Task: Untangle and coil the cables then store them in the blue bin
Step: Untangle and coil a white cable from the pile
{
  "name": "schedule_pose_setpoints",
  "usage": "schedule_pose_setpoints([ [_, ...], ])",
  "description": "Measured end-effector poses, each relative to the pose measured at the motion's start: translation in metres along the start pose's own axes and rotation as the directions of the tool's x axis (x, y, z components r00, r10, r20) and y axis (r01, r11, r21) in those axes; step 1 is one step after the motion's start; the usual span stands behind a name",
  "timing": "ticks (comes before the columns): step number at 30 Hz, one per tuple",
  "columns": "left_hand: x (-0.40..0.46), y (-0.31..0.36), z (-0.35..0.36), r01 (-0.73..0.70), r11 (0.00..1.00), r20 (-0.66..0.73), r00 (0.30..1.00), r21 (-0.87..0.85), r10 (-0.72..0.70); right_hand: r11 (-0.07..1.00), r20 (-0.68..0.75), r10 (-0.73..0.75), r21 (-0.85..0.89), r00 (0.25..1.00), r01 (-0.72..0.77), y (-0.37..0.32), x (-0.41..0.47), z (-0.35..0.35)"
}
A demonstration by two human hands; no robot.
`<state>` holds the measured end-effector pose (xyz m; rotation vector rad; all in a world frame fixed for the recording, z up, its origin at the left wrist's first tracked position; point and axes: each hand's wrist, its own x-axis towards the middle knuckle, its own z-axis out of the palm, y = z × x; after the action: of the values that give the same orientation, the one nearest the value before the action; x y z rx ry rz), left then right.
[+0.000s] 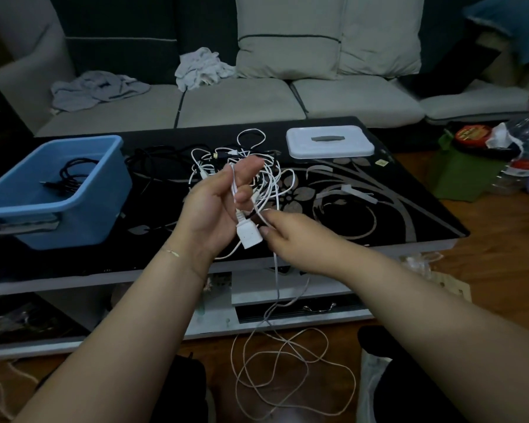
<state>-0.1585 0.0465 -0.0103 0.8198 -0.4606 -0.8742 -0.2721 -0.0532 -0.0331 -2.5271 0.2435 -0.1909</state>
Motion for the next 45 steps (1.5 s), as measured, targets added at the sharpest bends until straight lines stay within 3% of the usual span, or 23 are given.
schedule_pose_setpoints([
  [2,0.000,-0.004,0.001,-0.025,0.997,-0.064,0.998,0.074,0.030,0.995,0.030,-0.013,-0.095,0.999,0.016,-0.009,-0.003,-0.001],
  [6,-0.002,-0.011,0.005,-0.100,0.960,-0.061,0.991,0.261,0.120,0.958,0.059,-0.021,-0.285,0.998,0.037,-0.013,-0.004,-0.005],
  [10,-0.001,-0.017,0.006,-0.130,0.711,-0.057,0.971,0.691,0.232,0.933,0.033,-0.047,-0.356,0.998,0.056,-0.016,-0.005,-0.009],
  [12,-0.003,-0.021,0.006,-0.136,0.600,0.000,0.975,0.788,0.222,0.975,0.052,-0.028,-0.220,0.998,0.039,-0.019,-0.004,-0.012],
  [15,-0.006,-0.022,0.006,-0.213,0.300,0.151,0.964,0.930,0.217,0.985,0.150,0.024,0.166,0.988,-0.049,-0.017,-0.002,-0.015],
  [16,-0.008,-0.022,0.007,-0.220,0.242,0.172,0.964,0.945,0.204,0.963,0.191,0.040,0.254,0.981,-0.088,-0.017,-0.002,-0.017],
  [19,-0.009,-0.019,0.009,-0.225,0.181,0.197,0.967,0.957,0.161,0.885,0.316,0.043,0.429,0.948,-0.183,-0.016,-0.005,-0.022],
  [22,-0.006,-0.018,0.005,-0.195,0.060,0.187,0.976,0.979,0.113,0.849,0.343,0.023,0.489,0.939,-0.200,-0.012,-0.006,-0.029],
  [26,-0.006,-0.015,-0.001,-0.177,0.139,0.172,0.984,0.974,0.050,0.788,0.336,0.011,0.577,0.942,-0.215,-0.003,-0.004,-0.038],
  [31,-0.010,-0.010,0.003,-0.100,0.572,0.141,0.990,0.814,-0.029,0.696,0.166,0.016,0.707,0.986,-0.130,0.008,-0.002,-0.051],
  [38,-0.011,-0.013,0.004,-0.091,0.772,0.277,0.954,0.630,-0.113,0.646,-0.086,0.149,0.762,0.985,-0.031,0.014,0.007,-0.042],
  [45,-0.007,-0.021,0.012,-0.007,0.947,0.172,0.984,0.321,-0.051,0.625,-0.208,0.254,0.780,0.945,0.003,0.004,0.014,-0.010],
])
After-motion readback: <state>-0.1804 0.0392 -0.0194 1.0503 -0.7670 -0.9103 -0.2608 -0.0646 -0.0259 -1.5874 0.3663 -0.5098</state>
